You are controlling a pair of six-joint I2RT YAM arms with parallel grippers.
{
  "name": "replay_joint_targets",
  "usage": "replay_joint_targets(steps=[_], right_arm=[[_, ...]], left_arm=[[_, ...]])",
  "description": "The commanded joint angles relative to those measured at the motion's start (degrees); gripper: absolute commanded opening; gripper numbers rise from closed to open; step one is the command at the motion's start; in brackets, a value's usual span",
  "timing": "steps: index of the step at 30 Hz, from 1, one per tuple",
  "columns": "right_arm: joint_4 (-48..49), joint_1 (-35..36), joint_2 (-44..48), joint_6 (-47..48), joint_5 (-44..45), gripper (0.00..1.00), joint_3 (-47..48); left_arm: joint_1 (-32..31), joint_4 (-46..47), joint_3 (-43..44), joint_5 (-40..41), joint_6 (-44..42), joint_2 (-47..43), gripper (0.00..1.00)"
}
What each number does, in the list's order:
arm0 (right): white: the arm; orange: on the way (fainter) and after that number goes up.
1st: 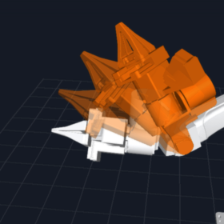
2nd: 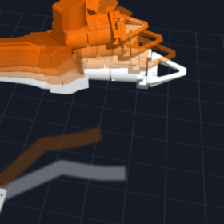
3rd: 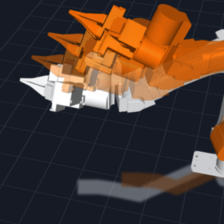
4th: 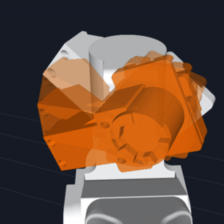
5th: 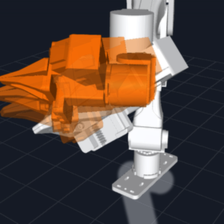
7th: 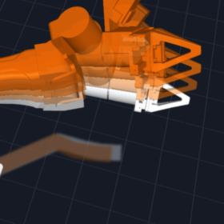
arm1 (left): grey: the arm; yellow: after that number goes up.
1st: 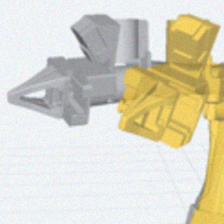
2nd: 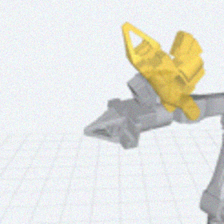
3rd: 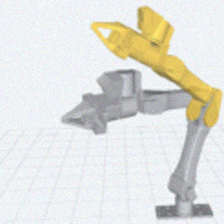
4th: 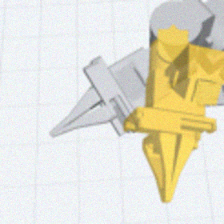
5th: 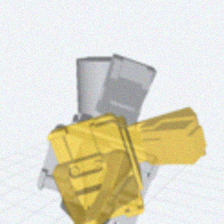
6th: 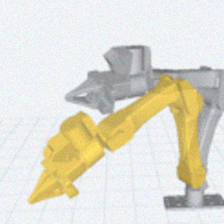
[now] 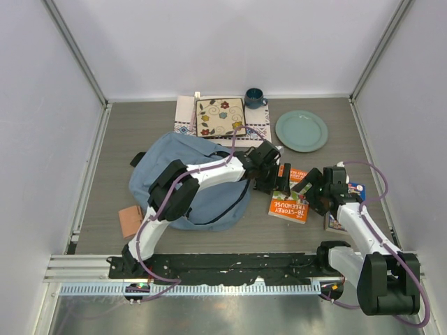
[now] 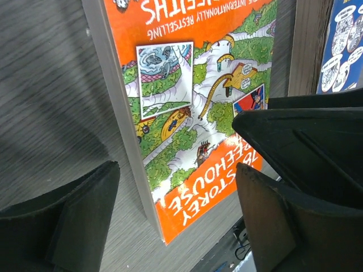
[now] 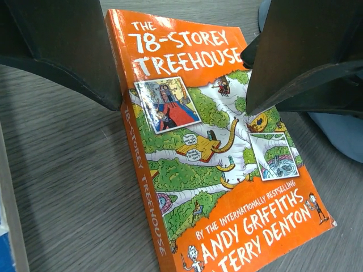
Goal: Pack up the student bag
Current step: Pick up the book from the center of the board.
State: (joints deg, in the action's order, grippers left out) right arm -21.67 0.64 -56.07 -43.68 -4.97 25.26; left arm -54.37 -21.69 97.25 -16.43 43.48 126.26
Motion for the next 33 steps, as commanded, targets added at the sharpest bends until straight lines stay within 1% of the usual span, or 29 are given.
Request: replay_joint_targets(steps=[1,2,3,5,6,10,12,14,16,17,18,19,20,21,22,24,25,28,31,33], right_arm=[[2.33,0.15,-0.61,1.23,-2.06,0.95,0.23],[2.34,0.06,-0.7,1.14,-2.15,0.95,0.23],[2.68,0.15,-0.79,1.32,-2.32,0.93,0.15],[2.77,0.06,-1.05,1.23,-2.41,0.92,0.06],[2.86,0.06,-1.32,1.32,-2.58,0.91,0.06],[2.78,0.15,-2.2,1.32,-3.11,0.89,-0.03],[3.04,0.06,-2.46,1.41,-3.46,0.89,-0.29],[3.21,0.15,-2.37,1.41,-3.82,0.88,-0.47],[3.3,0.06,-2.37,1.32,-3.9,0.88,-0.73],[3.39,0.06,-2.37,1.32,-3.99,0.88,-0.73],[3.65,0.15,-2.46,1.32,-4.08,0.88,-0.91],[3.74,0.15,-2.55,1.32,-4.17,0.88,-1.0],[3.65,0.15,-2.55,1.23,-4.17,0.88,-1.08],[3.74,0.06,-2.72,1.32,-4.34,0.88,-1.17],[3.83,0.15,-2.9,1.32,-4.34,0.88,-1.17],[3.83,0.15,-3.16,1.32,-4.43,0.88,-1.26],[3.74,0.06,-3.34,1.32,-4.52,0.88,-1.26],[3.83,0.06,-3.6,1.32,-4.61,0.88,-1.26],[3.74,0.15,-3.69,1.32,-4.43,0.88,-1.09],[3.74,0.06,-3.78,1.32,-4.43,0.88,-1.0]], left_arm=[[0.14,3.24,1.01,-3.35,1.78,-0.31,0.83],[0.14,3.32,0.92,-3.35,1.78,-0.4,0.81],[0.14,3.85,0.83,-3.52,1.87,-0.66,0.76],[0.14,4.55,0.66,-4.22,1.96,-1.19,0.73],[0.14,5.08,0.74,-4.4,1.78,-1.36,0.65],[0.4,5.69,1.01,-5.11,0.81,-2.59,0.51],[0.49,6.13,1.01,-5.72,0.9,-2.77,0.47],[0.49,6.57,0.66,-5.72,1.25,-3.03,0.4],[0.49,7.54,0.05,-5.98,1.51,-3.03,0.38],[0.49,7.98,-0.13,-6.25,1.69,-3.03,0.27],[0.49,8.77,-0.66,-6.6,1.87,-3.03,0.24],[0.49,9.21,-0.92,-6.86,2.13,-2.95,0.25],[0.58,9.39,-1.1,-6.69,2.39,-2.6,0.38],[0.58,9.21,-1.1,-6.78,2.48,-2.33,0.48],[0.58,8.78,-0.93,-6.26,2.57,-1.9,0.55],[0.67,6.41,-0.14,-5.2,2.4,-0.93,0.63],[0.75,5.18,0.3,-4.15,2.22,-0.66,0.71],[1.02,3.68,0.31,-2.04,1.96,-0.05,0.77],[1.2,1.58,1.0,-0.9,1.52,0.65,0.8],[1.2,0.95,1.45,-0.54,0.99,1.01,0.8]])
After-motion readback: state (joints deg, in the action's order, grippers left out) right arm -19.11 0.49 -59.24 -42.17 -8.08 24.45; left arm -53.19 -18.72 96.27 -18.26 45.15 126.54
